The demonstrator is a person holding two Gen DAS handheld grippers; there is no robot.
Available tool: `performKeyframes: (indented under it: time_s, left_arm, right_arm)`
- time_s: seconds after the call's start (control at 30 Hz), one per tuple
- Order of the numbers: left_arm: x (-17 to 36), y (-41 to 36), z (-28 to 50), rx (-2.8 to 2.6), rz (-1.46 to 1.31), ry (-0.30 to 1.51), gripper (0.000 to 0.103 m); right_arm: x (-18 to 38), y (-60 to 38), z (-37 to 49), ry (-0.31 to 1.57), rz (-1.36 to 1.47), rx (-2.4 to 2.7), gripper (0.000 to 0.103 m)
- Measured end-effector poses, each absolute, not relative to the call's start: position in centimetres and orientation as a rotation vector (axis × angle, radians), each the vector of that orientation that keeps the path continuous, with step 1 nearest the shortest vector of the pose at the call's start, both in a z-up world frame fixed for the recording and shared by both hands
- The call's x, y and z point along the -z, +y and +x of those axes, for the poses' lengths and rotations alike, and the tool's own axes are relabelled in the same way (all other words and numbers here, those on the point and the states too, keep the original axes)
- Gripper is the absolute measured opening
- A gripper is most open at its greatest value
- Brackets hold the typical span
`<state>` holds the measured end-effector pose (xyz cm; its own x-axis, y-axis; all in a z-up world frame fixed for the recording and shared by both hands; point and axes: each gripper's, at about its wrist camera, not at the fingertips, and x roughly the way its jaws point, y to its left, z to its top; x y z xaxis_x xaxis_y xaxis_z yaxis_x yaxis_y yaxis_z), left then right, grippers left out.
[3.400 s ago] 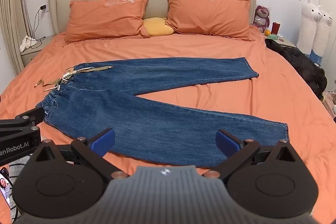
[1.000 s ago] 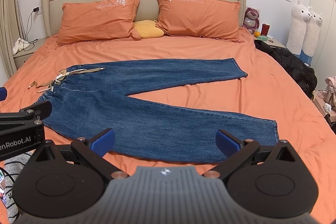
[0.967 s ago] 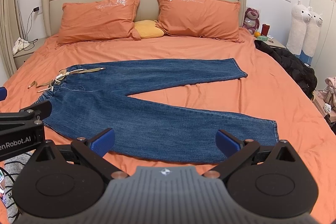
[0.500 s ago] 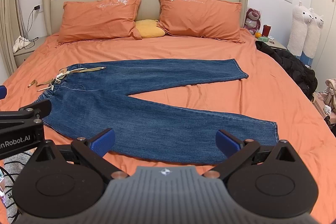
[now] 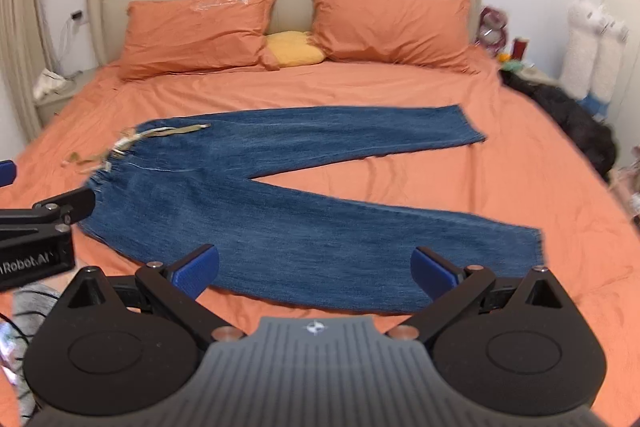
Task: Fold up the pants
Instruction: 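Grasp the jeans waistband with the left tool while the right tool grasps a leg hem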
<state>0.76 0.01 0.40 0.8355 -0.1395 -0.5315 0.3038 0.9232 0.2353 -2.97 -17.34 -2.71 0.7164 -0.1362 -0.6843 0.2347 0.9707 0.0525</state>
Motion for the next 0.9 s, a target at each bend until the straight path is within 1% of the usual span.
performKeyframes:
  time_s: [0.13, 0.2, 0.23, 0.27, 0.33, 0.37, 0.4, 0.43, 0.5, 0.57, 0.63, 0.73, 0.8, 0.9]
  left_arm:
    - [-1.1, 1.8, 3.7, 0.25, 0.395, 0.473, 0.103]
    - [-1.3, 2.7, 5.5, 0.248, 0.441, 0.453, 0.103]
    - [-1.3, 3.2, 6.7, 0.255, 0.469, 0.453, 0.095]
    - [-1.1, 3.6, 7.7, 0.268, 0.496, 0.467, 0.089]
    - [-0.5, 4.4, 10.1, 0.317, 0.552, 0.513, 0.085]
    - [0.0, 4.8, 11.2, 0.345, 0.584, 0.532, 0.082]
    - [0.5, 5.2, 12.3, 0.366, 0.623, 0.542, 0.081]
    - [1.3, 5.6, 13.2, 0.383, 0.667, 0.553, 0.08]
    - [3.4, 6.3, 14.9, 0.448, 0.784, 0.587, 0.081]
    - [6.0, 7.1, 16.7, 0.488, 0.899, 0.629, 0.081]
    - [8.5, 8.0, 18.5, 0.494, 0.992, 0.673, 0.081]
    - [12.2, 9.1, 20.9, 0.581, 1.083, 0.794, 0.083]
    - [14.6, 9.5, 21.8, 0.6, 1.146, 0.839, 0.083]
    - [17.6, 9.7, 22.4, 0.674, 1.252, 0.909, 0.084]
  right_arm:
    - [4.0, -21.7, -1.9, 0.725, 0.235, 0.12, 0.098]
    - [5.0, -24.3, -1.2, 0.717, 0.236, 0.13, 0.098]
    - [5.6, -25.6, -0.8, 0.718, 0.224, 0.144, 0.098]
    - [6.3, -27.0, -0.3, 0.728, 0.208, 0.161, 0.098]
    - [7.6, -29.8, 0.6, 0.766, 0.19, 0.205, 0.095]
    - [8.2, -31.3, 1.0, 0.78, 0.182, 0.218, 0.093]
    - [8.7, -32.8, 1.4, 0.794, 0.17, 0.22, 0.083]
    - [9.2, -34.2, 1.8, 0.809, 0.158, 0.221, 0.071]
    - [9.9, -37.0, 2.7, 0.848, 0.143, 0.242, 0.061]
    - [10.7, -39.8, 3.4, 0.879, 0.122, 0.234, 0.055]
    - [11.6, -42.2, 4.2, 0.914, 0.091, 0.236, 0.046]
    - [13.7, -45.0, 5.3, 0.992, 0.05, 0.217, 0.044]
    - [15.5, -46.2, 6.0, 1.062, 0.031, 0.187, 0.042]
    - [18.1, -46.6, 6.8, 1.182, -0.071, 0.136, 0.041]
